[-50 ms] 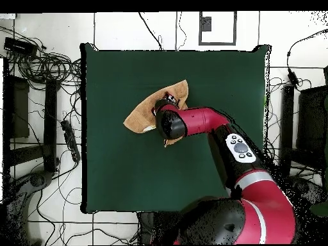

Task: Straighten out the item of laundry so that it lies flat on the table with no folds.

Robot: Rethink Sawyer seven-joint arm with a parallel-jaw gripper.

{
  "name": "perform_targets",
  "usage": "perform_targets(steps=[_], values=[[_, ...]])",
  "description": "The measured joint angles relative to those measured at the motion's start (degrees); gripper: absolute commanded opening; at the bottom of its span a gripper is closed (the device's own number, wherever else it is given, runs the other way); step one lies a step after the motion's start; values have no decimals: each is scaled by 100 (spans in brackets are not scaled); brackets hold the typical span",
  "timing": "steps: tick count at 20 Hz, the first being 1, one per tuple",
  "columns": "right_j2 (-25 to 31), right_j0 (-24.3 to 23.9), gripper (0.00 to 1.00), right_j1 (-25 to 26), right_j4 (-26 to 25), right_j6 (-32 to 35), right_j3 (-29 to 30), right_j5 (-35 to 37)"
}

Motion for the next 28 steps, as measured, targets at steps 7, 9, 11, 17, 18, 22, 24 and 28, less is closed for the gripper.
perform_targets(steps=[7,9,11,17,18,22,24,28], values=[[-23,17,100,104,135,12,-27,-406],[-50,35,100,179,289,36,-27,-689],[-82,61,100,236,421,50,-27,-917],[-210,176,100,313,715,54,-27,-1298],[-235,195,100,328,796,56,-26,-1349],[-347,276,100,351,1166,112,5,-1462],[-399,316,100,351,1310,128,20,-1490],[-557,434,100,342,1654,129,87,-1628]])
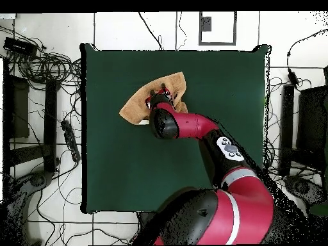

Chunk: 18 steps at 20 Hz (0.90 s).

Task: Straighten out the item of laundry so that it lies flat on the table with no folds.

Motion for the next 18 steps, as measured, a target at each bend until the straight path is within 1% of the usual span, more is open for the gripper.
perform_targets(steps=[18], values=[[-474,432,100,-31,1180,0,381,-734]])
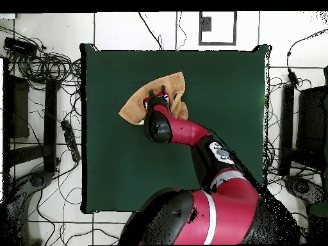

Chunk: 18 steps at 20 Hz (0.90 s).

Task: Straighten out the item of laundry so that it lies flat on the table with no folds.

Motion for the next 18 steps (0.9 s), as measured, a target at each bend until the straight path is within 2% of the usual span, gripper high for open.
perform_targets(steps=[11,18], values=[[-8,140,100,-15,506,70,343,-458],[-88,420,100,-201,549,89,594,-242]])
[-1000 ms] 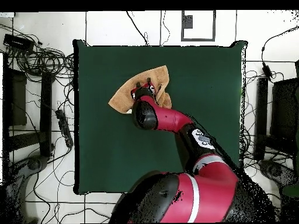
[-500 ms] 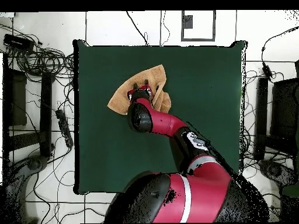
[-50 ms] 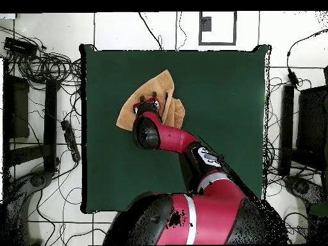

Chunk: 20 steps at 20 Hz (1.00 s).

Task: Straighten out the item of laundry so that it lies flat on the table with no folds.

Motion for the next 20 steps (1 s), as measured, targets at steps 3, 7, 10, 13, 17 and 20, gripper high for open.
perform_targets(steps=[3,7,10,13,17,20], values=[[-2,103,100,-92,1,0,106,212],[-5,225,100,-217,10,15,335,486],[-4,305,100,-299,80,104,552,492],[-4,362,100,-366,168,207,776,489],[-4,467,100,-489,344,462,1146,466],[-6,569,100,-593,457,740,1444,465]])
